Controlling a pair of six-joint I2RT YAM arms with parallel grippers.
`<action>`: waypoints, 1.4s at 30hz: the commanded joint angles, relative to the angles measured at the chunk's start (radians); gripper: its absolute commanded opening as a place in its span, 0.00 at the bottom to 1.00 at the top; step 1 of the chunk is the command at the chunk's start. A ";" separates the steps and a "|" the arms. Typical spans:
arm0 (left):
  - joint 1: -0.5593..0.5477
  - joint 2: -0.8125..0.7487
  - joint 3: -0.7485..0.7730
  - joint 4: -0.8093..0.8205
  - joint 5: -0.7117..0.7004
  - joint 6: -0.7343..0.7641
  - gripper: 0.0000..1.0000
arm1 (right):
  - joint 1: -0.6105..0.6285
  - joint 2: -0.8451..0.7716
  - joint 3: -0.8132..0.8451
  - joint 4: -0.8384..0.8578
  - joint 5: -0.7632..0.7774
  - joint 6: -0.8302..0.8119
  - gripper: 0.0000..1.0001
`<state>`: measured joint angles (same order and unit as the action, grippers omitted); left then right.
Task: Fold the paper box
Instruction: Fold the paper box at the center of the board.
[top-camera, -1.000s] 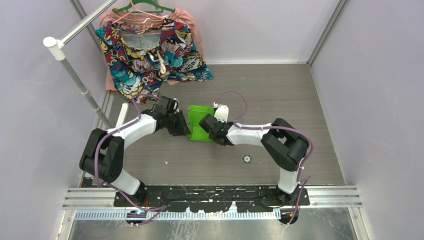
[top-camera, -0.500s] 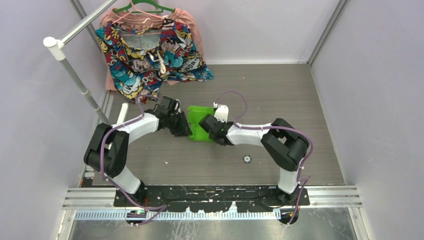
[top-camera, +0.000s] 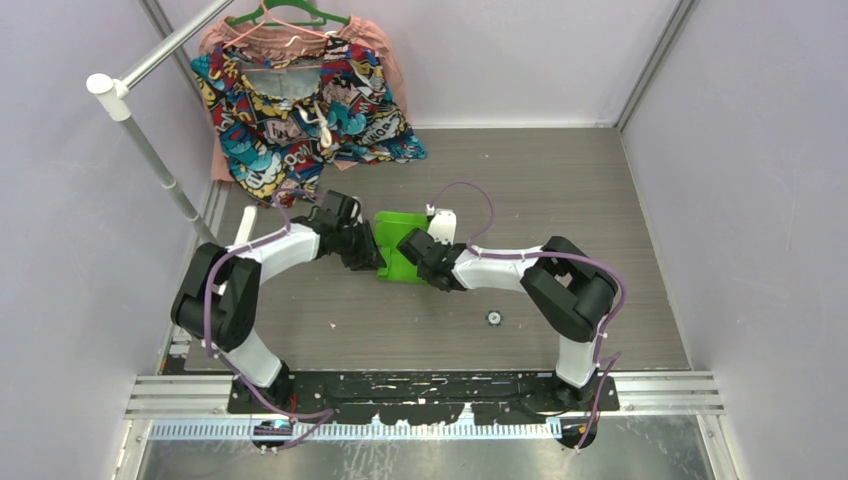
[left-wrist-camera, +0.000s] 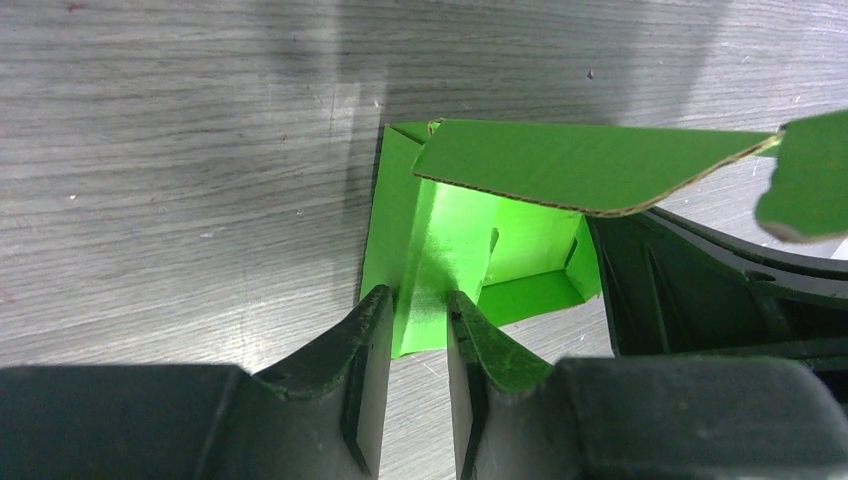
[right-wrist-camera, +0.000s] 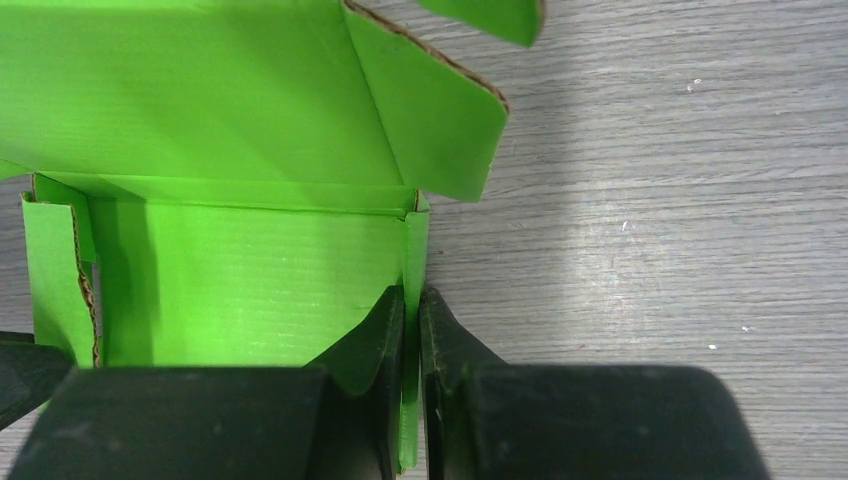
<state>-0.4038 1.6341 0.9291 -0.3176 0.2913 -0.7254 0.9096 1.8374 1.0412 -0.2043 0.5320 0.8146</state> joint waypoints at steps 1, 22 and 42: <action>-0.008 0.019 0.038 0.028 -0.005 0.002 0.28 | 0.001 0.083 -0.038 -0.097 -0.092 0.003 0.01; -0.108 0.072 0.139 -0.114 -0.230 0.056 0.26 | 0.002 0.081 -0.046 -0.089 -0.098 0.006 0.01; -0.175 0.127 0.201 -0.195 -0.376 0.081 0.14 | 0.002 0.082 -0.050 -0.084 -0.101 0.005 0.01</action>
<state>-0.5556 1.7313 1.0969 -0.4892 -0.0193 -0.6643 0.9092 1.8397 1.0424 -0.1982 0.5304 0.8146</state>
